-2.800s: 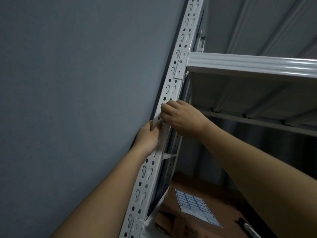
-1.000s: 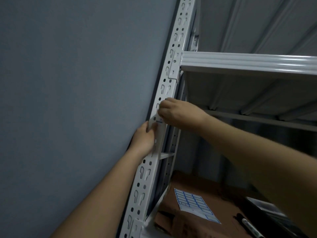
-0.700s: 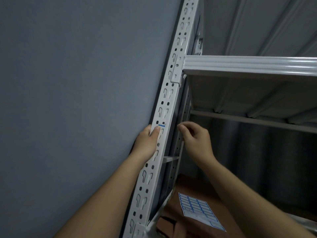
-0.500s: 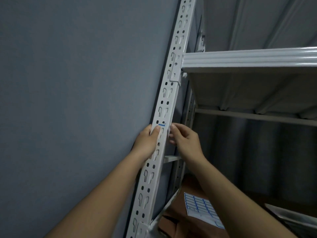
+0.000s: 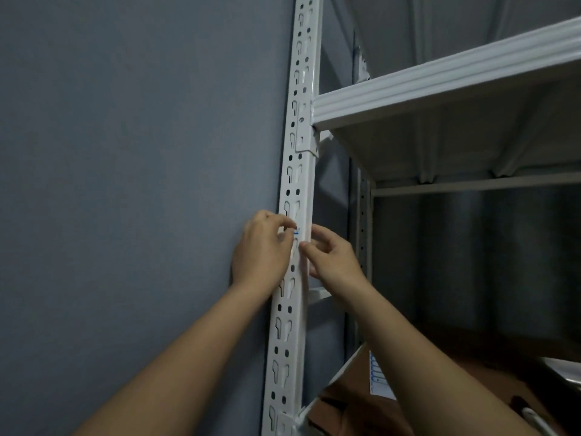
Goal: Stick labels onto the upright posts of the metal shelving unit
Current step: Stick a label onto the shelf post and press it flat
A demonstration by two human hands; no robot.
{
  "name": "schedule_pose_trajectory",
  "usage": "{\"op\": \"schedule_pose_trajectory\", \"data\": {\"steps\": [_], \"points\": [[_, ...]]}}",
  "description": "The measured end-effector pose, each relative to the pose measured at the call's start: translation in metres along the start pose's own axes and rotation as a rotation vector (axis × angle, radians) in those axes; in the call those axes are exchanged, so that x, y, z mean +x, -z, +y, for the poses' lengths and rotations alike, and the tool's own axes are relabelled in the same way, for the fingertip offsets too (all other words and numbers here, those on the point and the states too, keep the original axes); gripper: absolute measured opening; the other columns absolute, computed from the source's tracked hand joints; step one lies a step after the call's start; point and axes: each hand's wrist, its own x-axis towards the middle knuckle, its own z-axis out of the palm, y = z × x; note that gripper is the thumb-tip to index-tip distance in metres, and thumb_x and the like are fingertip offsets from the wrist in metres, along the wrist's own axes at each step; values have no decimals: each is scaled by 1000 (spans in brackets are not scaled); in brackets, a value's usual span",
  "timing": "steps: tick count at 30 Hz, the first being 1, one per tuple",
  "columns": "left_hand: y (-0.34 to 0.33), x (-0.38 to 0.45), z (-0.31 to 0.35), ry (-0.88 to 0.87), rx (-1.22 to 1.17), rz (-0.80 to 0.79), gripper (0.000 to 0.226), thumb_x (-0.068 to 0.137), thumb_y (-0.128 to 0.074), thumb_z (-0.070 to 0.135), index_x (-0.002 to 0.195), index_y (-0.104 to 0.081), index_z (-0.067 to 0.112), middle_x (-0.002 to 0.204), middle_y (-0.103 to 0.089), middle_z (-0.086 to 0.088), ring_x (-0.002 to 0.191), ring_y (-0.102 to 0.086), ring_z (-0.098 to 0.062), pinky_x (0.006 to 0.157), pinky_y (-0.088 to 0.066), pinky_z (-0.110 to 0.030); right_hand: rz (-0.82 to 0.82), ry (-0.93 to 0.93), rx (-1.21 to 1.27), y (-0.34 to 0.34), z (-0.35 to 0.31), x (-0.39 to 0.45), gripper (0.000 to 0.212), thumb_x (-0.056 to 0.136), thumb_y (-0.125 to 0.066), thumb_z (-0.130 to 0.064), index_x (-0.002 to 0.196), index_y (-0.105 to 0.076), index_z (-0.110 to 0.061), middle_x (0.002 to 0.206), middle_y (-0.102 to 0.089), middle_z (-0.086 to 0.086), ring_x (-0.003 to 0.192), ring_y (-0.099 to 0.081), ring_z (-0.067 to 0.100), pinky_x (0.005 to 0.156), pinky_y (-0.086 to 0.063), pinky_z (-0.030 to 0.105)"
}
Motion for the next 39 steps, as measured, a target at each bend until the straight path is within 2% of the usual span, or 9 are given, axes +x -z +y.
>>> {"op": "schedule_pose_trajectory", "data": {"steps": [5,11,17,20,24,29,32,35,39], "points": [[-7,-4,-5,-3,5,-3,10,89,-59,24,95,-68,24,101,-60,5,93,-59,-14,77,-47,-29,-34,33,-58,2,2,0,29,95,-51,-3,113,-62,-24,87,-73,0,71,-68,2,62,-51,17],[-12,-6,0,10,25,42,14,91,-57,26,98,-68,22,102,-65,5,88,-60,-11,71,-43,-25,-34,59,-96,4,8,3,30,94,-51,-5,116,-63,-22,94,-73,9,88,-70,24,82,-58,40],[-11,0,8,15,177,44,20,91,-53,31,96,-70,22,102,-68,3,93,-62,-21,73,-48,-33,-41,67,-65,4,15,7,30,95,-52,-6,120,-62,-19,92,-73,4,71,-65,8,62,-49,22],[-7,3,13,0,251,21,19,91,-52,30,94,-70,22,100,-69,0,93,-62,-26,74,-49,-35,-37,69,-52,4,19,9,29,94,-53,-9,119,-62,-21,94,-73,4,78,-67,14,69,-52,29],[-3,8,19,30,288,-4,19,89,-53,28,91,-70,21,94,-70,-3,89,-63,-29,70,-47,-33,-47,89,-41,6,21,11,28,95,-53,-8,106,-61,-32,92,-72,2,78,-67,13,71,-54,29],[-6,6,24,7,349,13,18,88,-54,27,89,-70,18,93,-69,-6,87,-62,-32,66,-42,-31,-48,94,0,8,22,11,35,96,-52,-5,88,-54,-39,70,-62,-13,51,-55,-6,50,-41,10],[-7,5,24,21,327,32,16,85,-56,25,85,-69,17,89,-69,-5,84,-62,-31,63,-40,-29,-37,89,-32,5,22,10,30,95,-51,-5,102,-60,-32,79,-69,-5,63,-63,0,59,-49,16],[-9,5,23,34,309,43,14,83,-56,25,83,-68,17,86,-69,-4,83,-63,-30,64,-43,-30,-35,83,-66,3,21,9,30,93,-51,-8,120,-61,-19,97,-73,7,90,-69,27,83,-55,40],[-12,7,23,80,244,43,10,79,-59,27,79,-66,20,83,-69,0,81,-63,-26,68,-49,-32,-33,89,-75,4,20,7,30,93,-50,-6,117,-61,-19,94,-72,5,83,-68,24,78,-54,33]]}}
